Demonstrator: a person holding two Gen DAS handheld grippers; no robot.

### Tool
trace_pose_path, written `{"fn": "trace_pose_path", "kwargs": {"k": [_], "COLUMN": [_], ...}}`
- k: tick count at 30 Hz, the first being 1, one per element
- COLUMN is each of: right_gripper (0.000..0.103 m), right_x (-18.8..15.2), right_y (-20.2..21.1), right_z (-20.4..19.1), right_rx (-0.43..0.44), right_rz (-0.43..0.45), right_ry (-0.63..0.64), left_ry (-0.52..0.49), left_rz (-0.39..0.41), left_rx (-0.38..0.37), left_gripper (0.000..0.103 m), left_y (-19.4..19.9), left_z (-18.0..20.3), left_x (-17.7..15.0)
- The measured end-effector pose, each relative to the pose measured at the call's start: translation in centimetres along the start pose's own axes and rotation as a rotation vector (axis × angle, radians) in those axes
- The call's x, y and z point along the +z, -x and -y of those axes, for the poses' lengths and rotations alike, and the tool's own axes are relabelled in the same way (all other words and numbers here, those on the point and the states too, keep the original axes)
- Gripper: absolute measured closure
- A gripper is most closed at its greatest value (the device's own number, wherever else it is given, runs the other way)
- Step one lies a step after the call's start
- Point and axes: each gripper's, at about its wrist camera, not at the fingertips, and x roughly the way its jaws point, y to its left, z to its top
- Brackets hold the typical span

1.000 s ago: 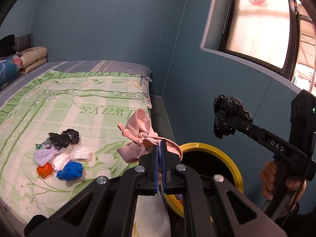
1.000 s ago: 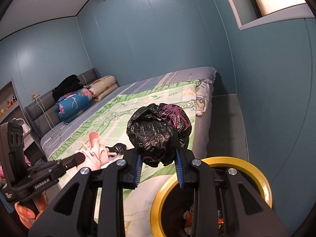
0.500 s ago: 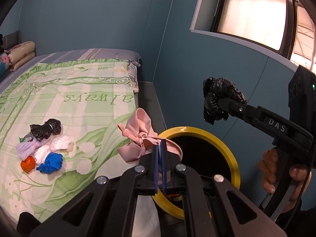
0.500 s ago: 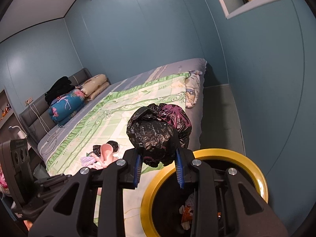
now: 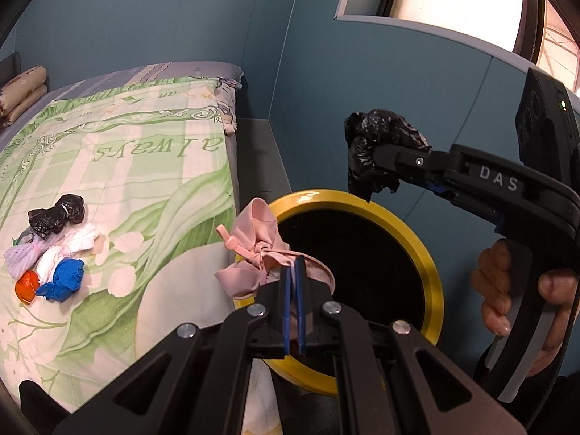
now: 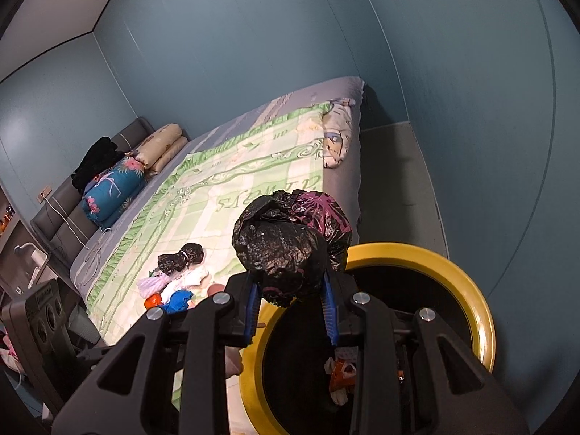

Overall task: Collect trash
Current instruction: 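Carry the pink cloth and black bag over the yellow bin and release both, then move both open tools back over the remaining trash on the bed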

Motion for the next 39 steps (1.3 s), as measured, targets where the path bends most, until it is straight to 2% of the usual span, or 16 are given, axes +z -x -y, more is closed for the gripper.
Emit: {"fn": "trace_pose_path", "kwargs": {"k": [12,19,23,24,26,27,33,39], "right_gripper": [0.073,0.062,0.054,0.053,0.046,0.045,0.04,0.034], "right_x": [-0.5,-0.3,-0.2,-0.2,-0.2,-0.2,-0.2,-0.1], "right_y": [-1.1,-1.5,-1.3,-1.1,-1.0,-0.9,-0.4,0.1], "right_z": [1.1,1.7,2.2,2.2,2.3,2.4,2.3,1.5], "right_rx": [-0.018,-0.032,-0.04,-0.04,-0.037,-0.034,-0.014,0.03], "right_rz": [-0.023,-0.016,0.001,0.003,0.007,0.01,0.047,0.091], "right_ry": [-0.033,-0.059,-0.082,-0.083,-0.09,-0.091,-0.083,-0.05], "left_ry": [-0.005,0.009,0.021,0.027,0.036,0.041,0.068,0.09], "left_rz": [-0.035,-0.028,-0.008,-0.002,0.007,0.011,0.047,0.098], "left_rx": [-0.02,-0.026,-0.015,-0.015,-0.014,-0.011,0.027,0.092], "left_gripper": [0.1,0.099,0.068,0.063,0.059,0.054,0.041,0.032], "left_y": [-0.9,-0.7,-0.1,0.0,0.2,0.4,1.4,3.2], "left_z": [0.8,0.7,0.4,0.3,0.0,-0.2,-1.6,-3.7], "left_x": [-0.7,-0.6,-0.5,-0.4,-0.3,-0.2,0.3,0.7]}}
